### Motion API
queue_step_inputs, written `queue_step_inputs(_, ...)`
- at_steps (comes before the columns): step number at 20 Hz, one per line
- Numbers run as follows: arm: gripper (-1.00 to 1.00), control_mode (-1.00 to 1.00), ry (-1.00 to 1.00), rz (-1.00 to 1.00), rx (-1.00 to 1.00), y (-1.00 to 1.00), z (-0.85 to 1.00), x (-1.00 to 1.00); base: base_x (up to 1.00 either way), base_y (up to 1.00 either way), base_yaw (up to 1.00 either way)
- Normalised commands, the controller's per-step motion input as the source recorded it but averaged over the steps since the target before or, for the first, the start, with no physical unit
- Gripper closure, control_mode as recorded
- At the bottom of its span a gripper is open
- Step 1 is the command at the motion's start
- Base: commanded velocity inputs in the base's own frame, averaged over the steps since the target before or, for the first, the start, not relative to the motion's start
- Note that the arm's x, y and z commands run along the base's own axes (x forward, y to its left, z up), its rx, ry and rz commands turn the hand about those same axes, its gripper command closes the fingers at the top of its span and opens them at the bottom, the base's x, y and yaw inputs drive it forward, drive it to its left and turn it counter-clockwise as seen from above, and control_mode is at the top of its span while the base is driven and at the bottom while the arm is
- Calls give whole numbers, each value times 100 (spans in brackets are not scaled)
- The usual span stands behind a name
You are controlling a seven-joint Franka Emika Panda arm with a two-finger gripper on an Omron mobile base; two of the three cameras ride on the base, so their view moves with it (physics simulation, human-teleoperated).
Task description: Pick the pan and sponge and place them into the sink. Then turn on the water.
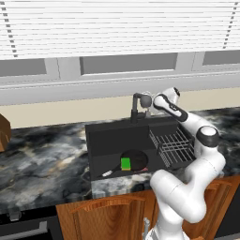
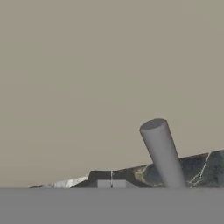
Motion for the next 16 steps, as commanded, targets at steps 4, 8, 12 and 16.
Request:
queue_step_inputs(4,100,-100,7,-6,0,-38,-50,24,0,0,0)
queue_step_inputs(8,100,-100,2,-8,-4,-32,-57,8,0,0,0)
queue_step_inputs(12,100,-100,0,-9,-2,-42,-52,0,0,0,0)
queue_step_inputs(16,100,-100,3,-10,-1,-43,-47,0,0,0,0)
